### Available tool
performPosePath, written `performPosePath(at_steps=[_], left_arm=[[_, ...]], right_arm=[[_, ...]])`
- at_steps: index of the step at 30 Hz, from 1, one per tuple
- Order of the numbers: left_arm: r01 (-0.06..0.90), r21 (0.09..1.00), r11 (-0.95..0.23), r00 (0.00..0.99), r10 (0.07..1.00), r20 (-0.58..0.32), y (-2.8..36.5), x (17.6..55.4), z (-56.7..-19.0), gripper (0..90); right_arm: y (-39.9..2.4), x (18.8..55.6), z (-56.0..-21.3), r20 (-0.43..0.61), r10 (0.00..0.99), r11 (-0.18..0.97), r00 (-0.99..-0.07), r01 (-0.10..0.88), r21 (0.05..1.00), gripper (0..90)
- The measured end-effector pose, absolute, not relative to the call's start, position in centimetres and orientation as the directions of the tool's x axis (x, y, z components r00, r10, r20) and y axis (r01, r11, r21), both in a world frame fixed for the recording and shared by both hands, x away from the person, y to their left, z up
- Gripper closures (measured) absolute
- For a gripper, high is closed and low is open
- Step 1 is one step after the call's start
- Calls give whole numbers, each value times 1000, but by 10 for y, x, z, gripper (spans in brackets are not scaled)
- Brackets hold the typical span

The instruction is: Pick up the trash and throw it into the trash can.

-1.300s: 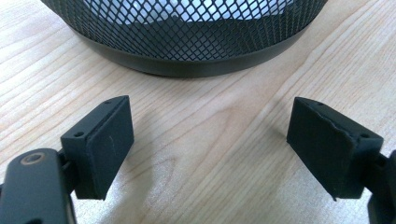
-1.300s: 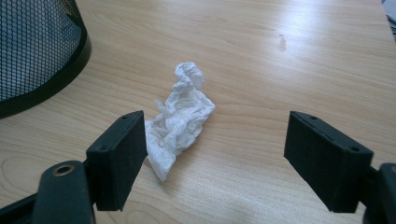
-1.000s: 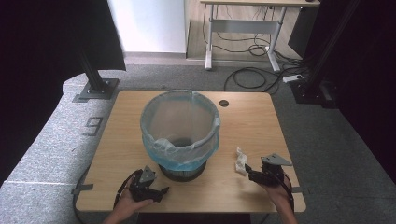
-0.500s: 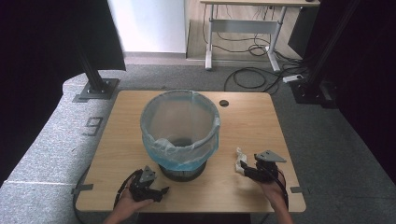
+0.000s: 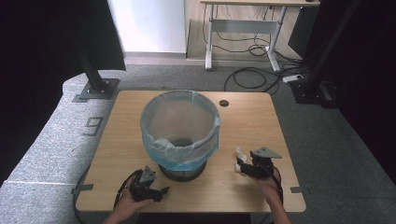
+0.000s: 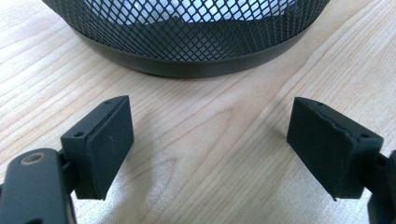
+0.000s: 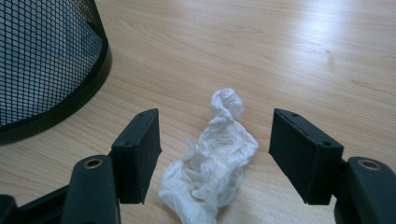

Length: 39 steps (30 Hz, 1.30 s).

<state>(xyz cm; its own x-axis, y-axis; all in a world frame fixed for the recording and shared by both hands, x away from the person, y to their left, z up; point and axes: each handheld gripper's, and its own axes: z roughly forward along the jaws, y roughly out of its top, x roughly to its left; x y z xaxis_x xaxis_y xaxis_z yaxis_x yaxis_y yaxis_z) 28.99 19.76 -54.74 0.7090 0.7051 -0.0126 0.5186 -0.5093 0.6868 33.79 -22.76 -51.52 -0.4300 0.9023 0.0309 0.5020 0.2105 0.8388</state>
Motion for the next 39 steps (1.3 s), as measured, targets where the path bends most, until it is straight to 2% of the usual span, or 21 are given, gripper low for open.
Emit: performPosePath(at_steps=[12, 33, 38, 39], left_arm=[[519, 687, -509, 709, 705, -13, 198, 290, -547, 147], [519, 687, -509, 709, 705, -12, 198, 290, -547, 147], [519, 687, -509, 709, 705, -12, 198, 290, -547, 147], [519, 687, -509, 709, 705, -12, 198, 290, -547, 146]], right_arm=[[-222, 349, -521, 47, 898, 207, -437, 515, 831, 335], [-229, 353, -543, 69, 895, 224, -442, 577, 786, 403], [-228, 354, -546, 59, 894, 242, -444, 589, 771, 462], [-227, 355, -548, 47, 893, 257, -447, 595, 761, 514]])
